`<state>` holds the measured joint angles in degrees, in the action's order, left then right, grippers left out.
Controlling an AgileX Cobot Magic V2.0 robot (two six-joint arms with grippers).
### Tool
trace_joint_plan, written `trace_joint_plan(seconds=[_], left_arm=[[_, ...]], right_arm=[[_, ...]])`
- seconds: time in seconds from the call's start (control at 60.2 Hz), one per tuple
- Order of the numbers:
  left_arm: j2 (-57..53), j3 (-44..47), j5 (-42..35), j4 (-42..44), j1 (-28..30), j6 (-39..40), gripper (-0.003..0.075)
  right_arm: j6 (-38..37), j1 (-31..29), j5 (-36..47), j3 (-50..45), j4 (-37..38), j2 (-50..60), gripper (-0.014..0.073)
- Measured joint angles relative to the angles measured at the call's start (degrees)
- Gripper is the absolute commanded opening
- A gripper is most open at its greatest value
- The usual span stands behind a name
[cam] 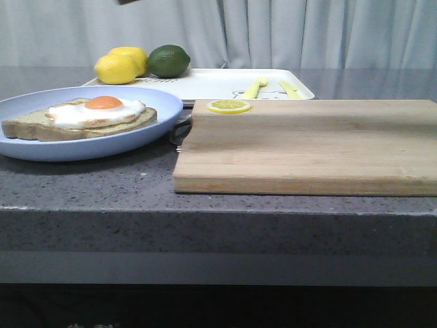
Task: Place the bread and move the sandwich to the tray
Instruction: 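Lift the bread slice with the right gripper and carry it over the egg toast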
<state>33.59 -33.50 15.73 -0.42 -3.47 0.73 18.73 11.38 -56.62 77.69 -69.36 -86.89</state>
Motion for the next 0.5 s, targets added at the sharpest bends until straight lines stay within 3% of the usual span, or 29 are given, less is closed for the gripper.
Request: trace_joint_plan(seconds=[0.249, 0.498], left_arm=[[0.0, 0.0, 0.0, 0.0, 0.0, 0.0, 0.0671], [0.0, 0.0, 0.0, 0.0, 0.0, 0.0, 0.0671]], right_arm=[[0.22, 16.5, 18.57, -2.24, -8.4, -5.31, -0.0079], [0.22, 20.92, 31.53, -2.46, -20.62, -13.88, -0.0077]])
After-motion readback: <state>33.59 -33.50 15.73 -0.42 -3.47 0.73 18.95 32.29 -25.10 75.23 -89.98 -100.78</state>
